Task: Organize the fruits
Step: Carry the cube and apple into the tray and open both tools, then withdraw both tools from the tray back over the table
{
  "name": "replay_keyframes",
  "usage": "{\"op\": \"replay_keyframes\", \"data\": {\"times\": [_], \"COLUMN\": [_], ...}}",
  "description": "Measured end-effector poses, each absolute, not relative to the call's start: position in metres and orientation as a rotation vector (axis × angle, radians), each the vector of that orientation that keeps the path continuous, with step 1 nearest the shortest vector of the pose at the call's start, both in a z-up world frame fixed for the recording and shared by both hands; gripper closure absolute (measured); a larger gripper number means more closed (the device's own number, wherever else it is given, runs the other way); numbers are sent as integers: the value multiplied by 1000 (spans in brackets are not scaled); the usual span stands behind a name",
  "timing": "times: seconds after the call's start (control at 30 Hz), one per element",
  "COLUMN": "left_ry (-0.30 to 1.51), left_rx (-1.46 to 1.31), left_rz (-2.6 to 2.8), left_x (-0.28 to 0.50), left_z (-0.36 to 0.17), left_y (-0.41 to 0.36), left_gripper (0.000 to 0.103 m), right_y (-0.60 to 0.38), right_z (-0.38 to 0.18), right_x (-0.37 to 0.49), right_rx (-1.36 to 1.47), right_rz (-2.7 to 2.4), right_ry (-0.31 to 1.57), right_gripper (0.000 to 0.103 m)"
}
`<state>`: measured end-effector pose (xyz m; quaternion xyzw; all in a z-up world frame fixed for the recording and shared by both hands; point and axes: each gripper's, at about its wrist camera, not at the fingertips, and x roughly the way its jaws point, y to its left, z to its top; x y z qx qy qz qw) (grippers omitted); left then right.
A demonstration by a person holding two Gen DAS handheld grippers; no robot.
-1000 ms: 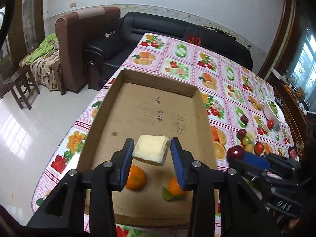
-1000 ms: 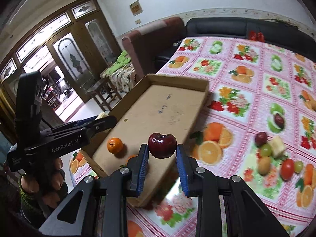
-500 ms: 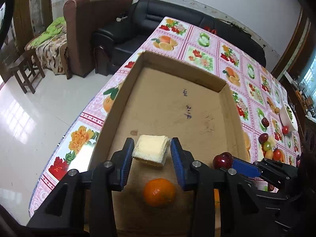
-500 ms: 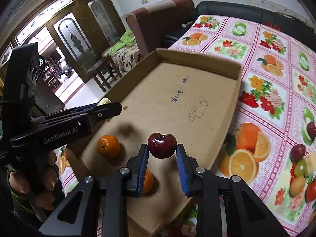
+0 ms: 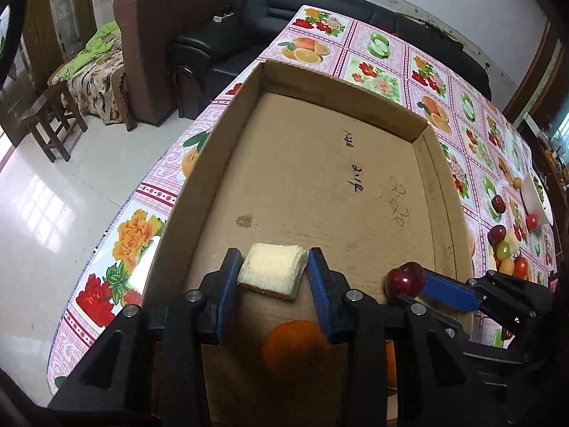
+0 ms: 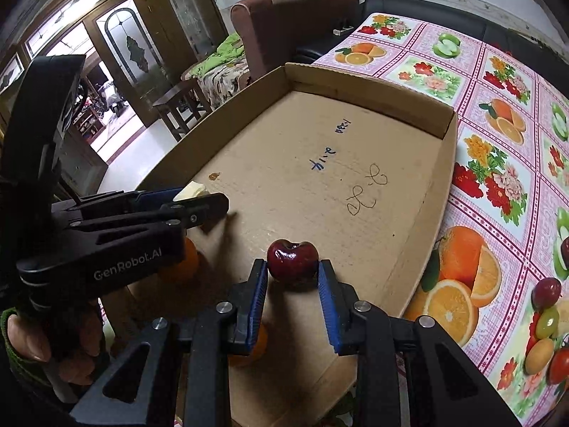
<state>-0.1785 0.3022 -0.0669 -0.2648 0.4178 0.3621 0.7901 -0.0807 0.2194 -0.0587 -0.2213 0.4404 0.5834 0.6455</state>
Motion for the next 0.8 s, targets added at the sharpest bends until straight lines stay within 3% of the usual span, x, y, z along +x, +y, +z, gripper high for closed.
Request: {"op": "replay_keyframes", "data": {"times": [0.13,0.23,0.3,0.47,0.5,0.57,0.8], "left_ry": [896,896,895,875,870,859,817], "left_rx": [-590,-597,-600,-588,-581,-553,-425], "left_rz": [788,788,792,797,801,822,861], "left_x": [-181,-183,-184,-184,-184,-183,-169], "left_z": [-66,-64,-61,-49,-47,-40,-13], "left_y": [303,302,300,291,289,283,248], "left_gripper": [67,67,67,66,65,48,47], "right_y": [219,216,215,204,201,191,137], "right_z": [-58,-55,-53,-41,-38,-31,-12], "right_x": [-79,-78,-78,-78,-77,-75,-52], "right_rx": [-493,-484,-483,-457,-450,-435,-340], "right_rz": [1330,1334,1334,1338,1338,1336,1268], "right_ry": [1009,1014,1006,987,981,967,950], "right_gripper": [73,67,55,54,54,54,53]}}
